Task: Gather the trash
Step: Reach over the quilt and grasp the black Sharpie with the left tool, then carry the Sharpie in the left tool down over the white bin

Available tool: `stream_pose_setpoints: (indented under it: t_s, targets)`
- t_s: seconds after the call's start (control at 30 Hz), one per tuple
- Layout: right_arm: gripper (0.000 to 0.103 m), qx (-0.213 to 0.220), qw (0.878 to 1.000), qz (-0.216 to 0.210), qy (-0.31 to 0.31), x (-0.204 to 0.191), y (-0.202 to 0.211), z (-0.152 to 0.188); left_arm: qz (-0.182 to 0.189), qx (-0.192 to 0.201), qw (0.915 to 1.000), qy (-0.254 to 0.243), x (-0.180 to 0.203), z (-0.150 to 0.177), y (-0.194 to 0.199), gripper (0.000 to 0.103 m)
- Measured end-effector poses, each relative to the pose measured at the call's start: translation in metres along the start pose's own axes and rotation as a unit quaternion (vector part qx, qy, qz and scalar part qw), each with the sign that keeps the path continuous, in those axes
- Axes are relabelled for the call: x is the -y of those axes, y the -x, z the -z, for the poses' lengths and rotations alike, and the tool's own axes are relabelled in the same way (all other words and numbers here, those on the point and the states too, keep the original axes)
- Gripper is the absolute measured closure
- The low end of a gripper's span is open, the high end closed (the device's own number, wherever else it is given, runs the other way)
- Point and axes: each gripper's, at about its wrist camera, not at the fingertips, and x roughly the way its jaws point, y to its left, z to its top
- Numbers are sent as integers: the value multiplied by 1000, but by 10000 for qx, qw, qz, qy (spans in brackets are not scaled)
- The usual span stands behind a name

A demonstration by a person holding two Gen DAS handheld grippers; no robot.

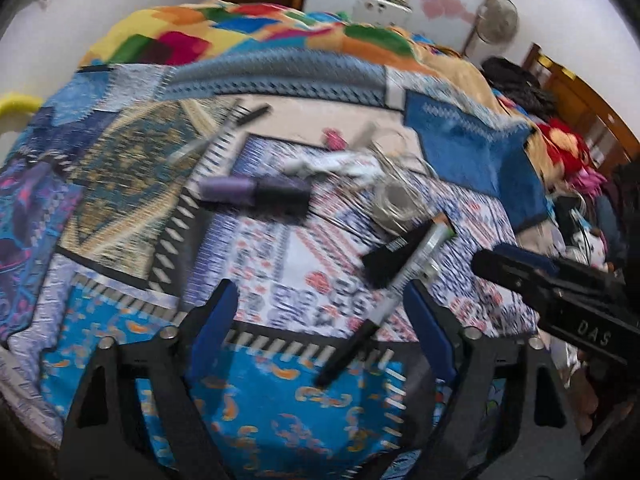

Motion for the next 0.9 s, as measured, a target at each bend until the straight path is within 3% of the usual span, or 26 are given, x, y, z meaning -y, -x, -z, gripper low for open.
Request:
stream_pose_setpoints:
  t_s: [0.13,0.2,0.27,0.33,0.47,0.83,0.9]
  targets:
    - [66,-56,10000,-35,-10,4,-1,1,279,-141,9994,-177,14,7,-13,33]
    - [66,-83,9999,-54,39,3,-3,1,329,-267,9987,-284,20,9,-21,53]
    - [66,-110,9998,-103,120,1,-4,2,249,-194,9986,-435,26,11,-22,57]
    - [66,-127,9997,-153,165,-1,-5,2,289,-216,9978,-548,30,12,-22,73]
    - [66,-125,9994,-265,177,-5,-6,0,152,-163,9973,-704,30,13,-23,92]
    - [66,-98,9993,-336,103,-11,-30,-25,81,358,9989,-279,7,7,14,92]
    - [73,-186,9990,-383,111,-13,-37,-26,49,390,9990,-203,2,7,17,92]
